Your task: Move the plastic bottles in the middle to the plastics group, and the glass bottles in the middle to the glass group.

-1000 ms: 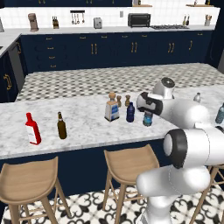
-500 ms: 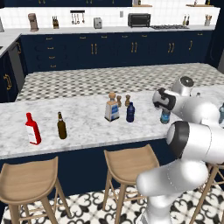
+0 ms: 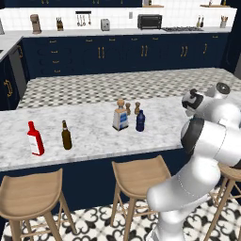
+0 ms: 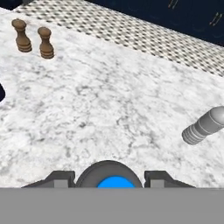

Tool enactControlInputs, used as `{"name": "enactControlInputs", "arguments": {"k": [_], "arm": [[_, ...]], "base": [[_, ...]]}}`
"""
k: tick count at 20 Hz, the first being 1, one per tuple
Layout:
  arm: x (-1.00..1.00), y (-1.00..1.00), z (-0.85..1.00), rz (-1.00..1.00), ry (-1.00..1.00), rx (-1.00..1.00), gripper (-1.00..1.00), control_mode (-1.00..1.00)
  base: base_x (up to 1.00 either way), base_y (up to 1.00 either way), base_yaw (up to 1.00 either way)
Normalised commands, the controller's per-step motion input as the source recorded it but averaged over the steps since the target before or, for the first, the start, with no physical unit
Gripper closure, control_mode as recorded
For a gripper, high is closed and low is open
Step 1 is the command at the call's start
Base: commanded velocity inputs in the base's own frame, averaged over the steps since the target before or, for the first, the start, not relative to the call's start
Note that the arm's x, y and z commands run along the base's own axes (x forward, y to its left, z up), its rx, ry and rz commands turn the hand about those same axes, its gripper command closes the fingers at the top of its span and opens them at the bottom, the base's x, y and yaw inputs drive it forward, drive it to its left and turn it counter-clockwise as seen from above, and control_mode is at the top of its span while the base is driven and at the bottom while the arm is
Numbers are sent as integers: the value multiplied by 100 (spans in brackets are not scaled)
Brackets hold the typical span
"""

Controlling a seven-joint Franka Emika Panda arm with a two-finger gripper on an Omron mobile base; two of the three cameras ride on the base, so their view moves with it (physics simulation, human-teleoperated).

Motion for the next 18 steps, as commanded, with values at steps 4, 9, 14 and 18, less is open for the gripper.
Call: {"name": "enactControlInputs", "arguments": {"k": [4,9,14,18], "arm": [[2,-92,2,-4,-2,0,100,-100],[12,-87,0,-2,-1,0,100,-100],[10,-43,-9,0,0,0,100,-100],[8,-24,-18,0,-1,0,100,-100]], "base": [[0,0,0],[0,0,0],[0,0,0],[0,0,0]]}}
